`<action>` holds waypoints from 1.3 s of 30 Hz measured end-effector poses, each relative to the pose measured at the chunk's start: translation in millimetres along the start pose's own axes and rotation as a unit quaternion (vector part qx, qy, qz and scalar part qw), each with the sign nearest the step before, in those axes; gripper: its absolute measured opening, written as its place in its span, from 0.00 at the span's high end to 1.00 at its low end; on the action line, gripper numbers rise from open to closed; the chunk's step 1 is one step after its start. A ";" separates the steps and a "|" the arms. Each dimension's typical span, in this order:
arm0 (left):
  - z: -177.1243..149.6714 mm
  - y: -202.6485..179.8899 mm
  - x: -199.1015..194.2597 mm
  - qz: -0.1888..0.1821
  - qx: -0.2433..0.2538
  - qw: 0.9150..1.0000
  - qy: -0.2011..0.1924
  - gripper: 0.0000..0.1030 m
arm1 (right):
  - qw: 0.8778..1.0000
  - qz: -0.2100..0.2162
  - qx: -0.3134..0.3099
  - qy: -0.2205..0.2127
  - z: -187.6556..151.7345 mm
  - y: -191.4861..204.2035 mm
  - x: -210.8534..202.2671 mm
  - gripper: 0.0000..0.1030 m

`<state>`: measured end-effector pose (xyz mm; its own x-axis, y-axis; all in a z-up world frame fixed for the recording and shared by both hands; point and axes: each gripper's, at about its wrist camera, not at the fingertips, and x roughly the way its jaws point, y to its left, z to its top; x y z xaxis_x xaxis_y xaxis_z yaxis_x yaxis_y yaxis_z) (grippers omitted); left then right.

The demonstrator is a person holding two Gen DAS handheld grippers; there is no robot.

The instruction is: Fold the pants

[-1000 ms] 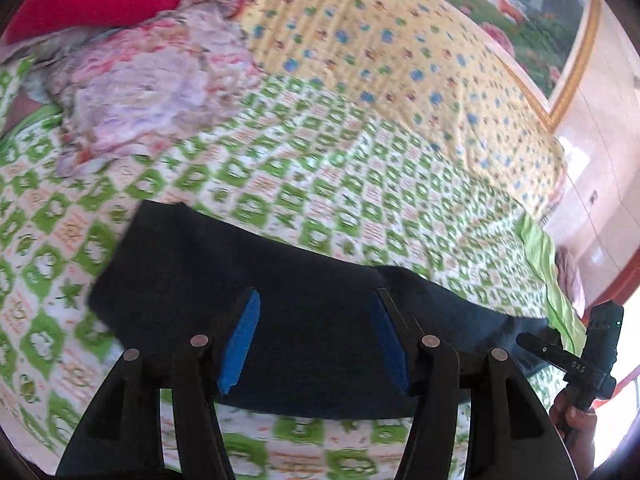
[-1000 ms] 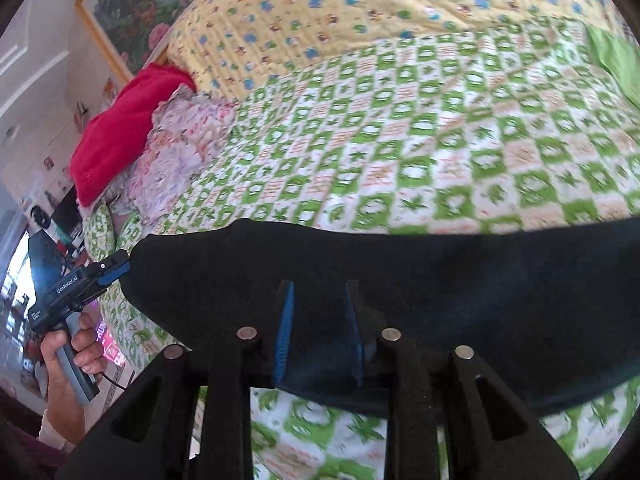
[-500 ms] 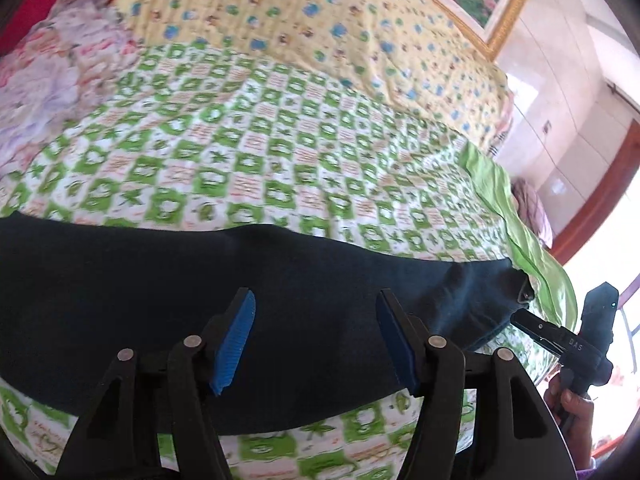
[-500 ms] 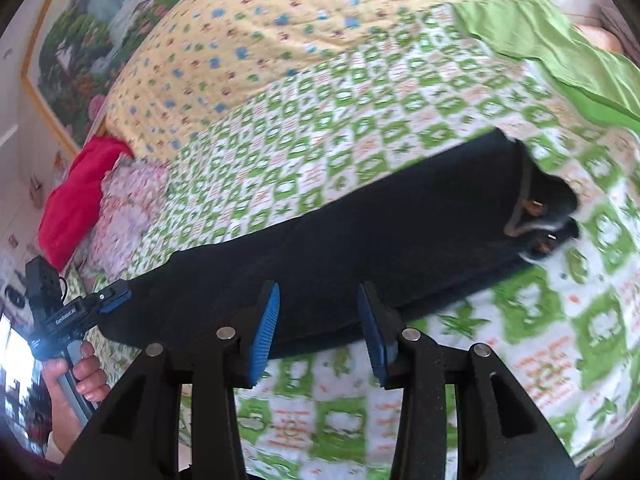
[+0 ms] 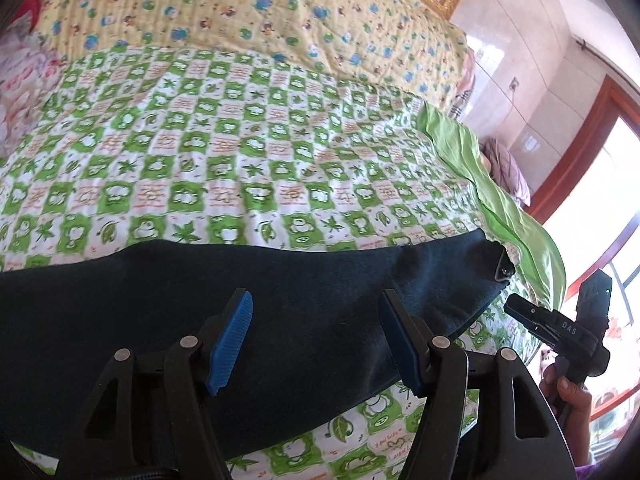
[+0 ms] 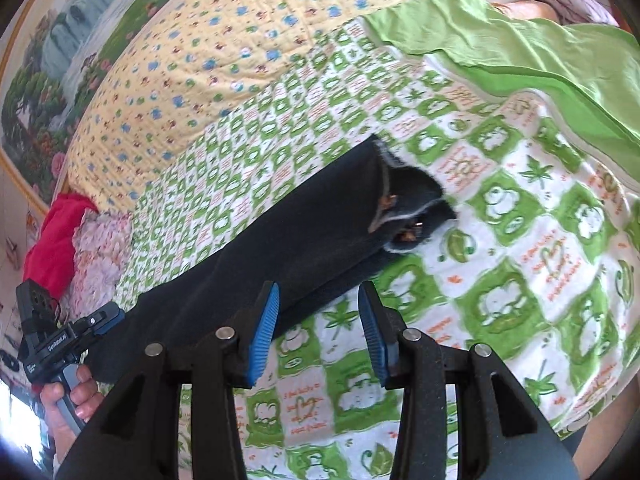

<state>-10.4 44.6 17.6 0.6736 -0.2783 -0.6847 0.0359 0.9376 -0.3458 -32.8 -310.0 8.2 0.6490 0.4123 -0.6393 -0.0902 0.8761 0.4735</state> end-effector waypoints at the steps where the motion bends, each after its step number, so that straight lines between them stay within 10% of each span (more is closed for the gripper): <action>1: 1.3 -2.6 3.0 -0.001 0.004 1.000 0.003 0.34 | 1.000 -0.004 0.009 -0.001 0.9 -4.6 -0.2 0.58; 11: 24.3 -46.3 50.0 -0.033 0.069 0.996 0.054 0.33 | 0.998 -0.008 0.065 -0.010 11.6 -35.0 2.9 0.58; 24: 58.1 -137.0 134.8 -0.091 0.188 0.968 0.139 0.32 | 0.994 0.029 0.105 -0.018 29.1 -50.1 20.7 0.58; 29: 62.6 -167.3 169.6 -0.116 0.227 0.951 0.176 0.32 | 0.996 0.038 0.078 -0.024 25.4 -56.9 16.9 0.86; 39: 66.8 -222.9 242.8 -0.185 0.263 0.908 0.267 0.36 | 0.990 0.094 0.098 -0.034 15.9 -76.2 8.7 0.88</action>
<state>194.5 -218.0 -28.7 0.0939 -0.5250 -0.8459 0.6295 0.6895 -0.3581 -8.3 -377.2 -23.8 0.6853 0.5396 -0.4892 -0.0699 0.7173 0.6933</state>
